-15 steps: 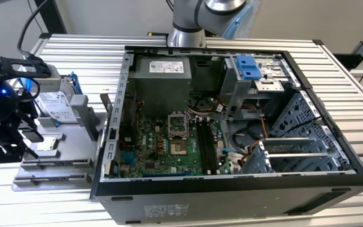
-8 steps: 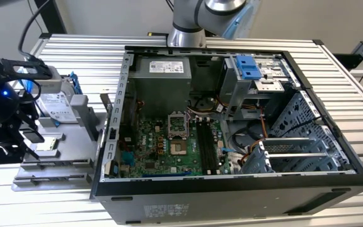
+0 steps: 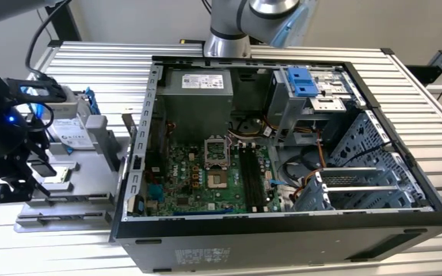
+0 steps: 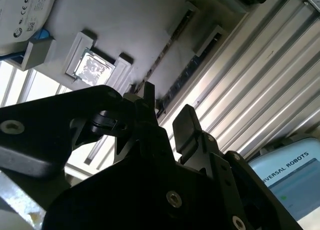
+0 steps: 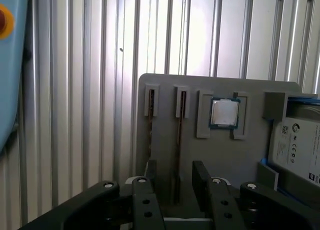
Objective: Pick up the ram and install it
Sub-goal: 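Pick up the ram and move it above insertion slot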
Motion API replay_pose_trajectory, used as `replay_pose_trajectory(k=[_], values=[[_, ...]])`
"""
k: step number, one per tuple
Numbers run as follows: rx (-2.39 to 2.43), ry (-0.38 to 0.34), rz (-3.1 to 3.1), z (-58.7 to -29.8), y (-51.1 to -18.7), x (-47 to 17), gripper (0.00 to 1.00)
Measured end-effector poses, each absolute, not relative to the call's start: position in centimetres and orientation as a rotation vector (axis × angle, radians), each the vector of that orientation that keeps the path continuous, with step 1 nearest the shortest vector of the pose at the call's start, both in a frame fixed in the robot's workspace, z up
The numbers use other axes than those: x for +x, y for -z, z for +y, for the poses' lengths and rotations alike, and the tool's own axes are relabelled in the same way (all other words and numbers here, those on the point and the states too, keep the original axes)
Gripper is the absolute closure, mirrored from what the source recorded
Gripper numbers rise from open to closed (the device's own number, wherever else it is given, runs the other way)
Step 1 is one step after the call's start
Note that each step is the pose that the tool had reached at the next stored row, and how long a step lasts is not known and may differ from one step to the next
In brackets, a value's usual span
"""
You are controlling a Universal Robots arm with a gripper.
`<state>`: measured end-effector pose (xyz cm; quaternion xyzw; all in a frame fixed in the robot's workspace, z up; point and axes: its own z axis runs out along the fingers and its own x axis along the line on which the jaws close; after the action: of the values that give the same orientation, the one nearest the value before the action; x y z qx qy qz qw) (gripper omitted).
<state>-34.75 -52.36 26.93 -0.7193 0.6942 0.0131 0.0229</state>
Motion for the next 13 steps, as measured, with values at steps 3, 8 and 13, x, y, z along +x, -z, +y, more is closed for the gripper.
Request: replay_pose_trajectory(k=[3,8,13], values=[[-2.228,-0.04,2.15,-52.4,-26.4,-34.8,0.0],[-2.228,-0.04,2.15,-53.4,-25.8,-34.8,0.0],[-2.229,-0.041,2.151,-54.2,-25.3,-34.8,0.0]])
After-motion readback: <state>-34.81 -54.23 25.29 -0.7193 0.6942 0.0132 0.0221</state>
